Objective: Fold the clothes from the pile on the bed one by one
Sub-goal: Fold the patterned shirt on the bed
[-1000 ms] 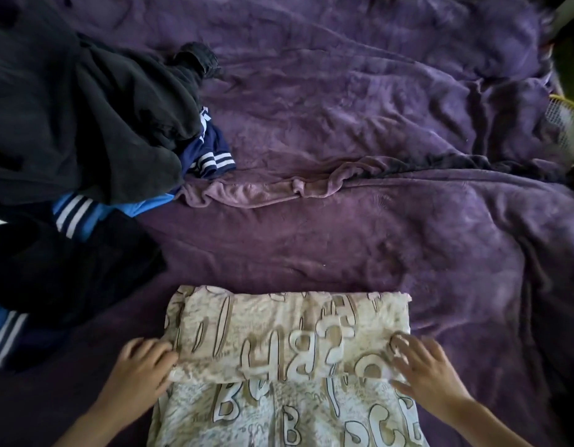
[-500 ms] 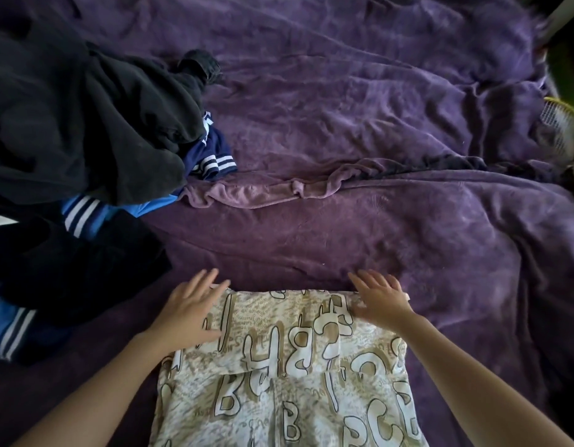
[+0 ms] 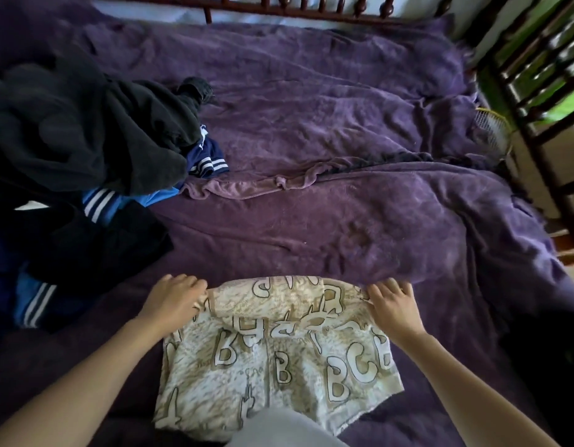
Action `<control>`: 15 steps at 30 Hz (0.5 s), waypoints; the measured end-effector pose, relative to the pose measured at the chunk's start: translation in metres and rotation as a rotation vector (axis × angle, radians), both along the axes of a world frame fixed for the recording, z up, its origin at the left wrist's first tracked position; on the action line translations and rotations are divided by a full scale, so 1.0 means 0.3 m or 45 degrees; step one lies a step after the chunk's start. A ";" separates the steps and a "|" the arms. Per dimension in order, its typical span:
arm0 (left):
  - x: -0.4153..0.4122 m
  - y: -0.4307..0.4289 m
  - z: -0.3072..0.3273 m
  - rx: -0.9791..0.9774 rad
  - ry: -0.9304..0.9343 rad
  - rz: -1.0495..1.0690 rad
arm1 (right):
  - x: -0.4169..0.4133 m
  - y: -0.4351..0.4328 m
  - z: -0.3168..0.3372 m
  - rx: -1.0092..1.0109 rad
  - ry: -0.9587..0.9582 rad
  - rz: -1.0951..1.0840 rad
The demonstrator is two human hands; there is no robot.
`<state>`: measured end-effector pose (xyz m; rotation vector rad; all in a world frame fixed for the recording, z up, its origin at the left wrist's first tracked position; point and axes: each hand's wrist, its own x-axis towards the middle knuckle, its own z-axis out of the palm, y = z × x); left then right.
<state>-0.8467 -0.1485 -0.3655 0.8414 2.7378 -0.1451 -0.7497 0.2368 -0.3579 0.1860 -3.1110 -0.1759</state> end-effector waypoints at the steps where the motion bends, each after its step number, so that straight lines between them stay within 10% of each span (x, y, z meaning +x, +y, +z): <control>1: 0.064 -0.024 0.013 0.124 0.101 -0.021 | 0.052 -0.006 0.016 -0.016 0.146 0.063; 5: 0.382 -0.103 0.006 0.328 0.303 -0.044 | 0.293 -0.017 0.005 -0.009 0.208 0.146; 8: 0.624 -0.136 -0.055 0.178 0.095 0.064 | 0.502 -0.022 -0.043 0.108 -0.213 0.140; 12: 0.802 -0.136 -0.091 0.101 -0.142 0.282 | 0.631 -0.068 -0.093 0.042 -0.727 -0.326; 15: 0.841 -0.098 -0.051 0.036 -0.169 0.405 | 0.609 -0.099 -0.132 -0.220 -0.685 -0.753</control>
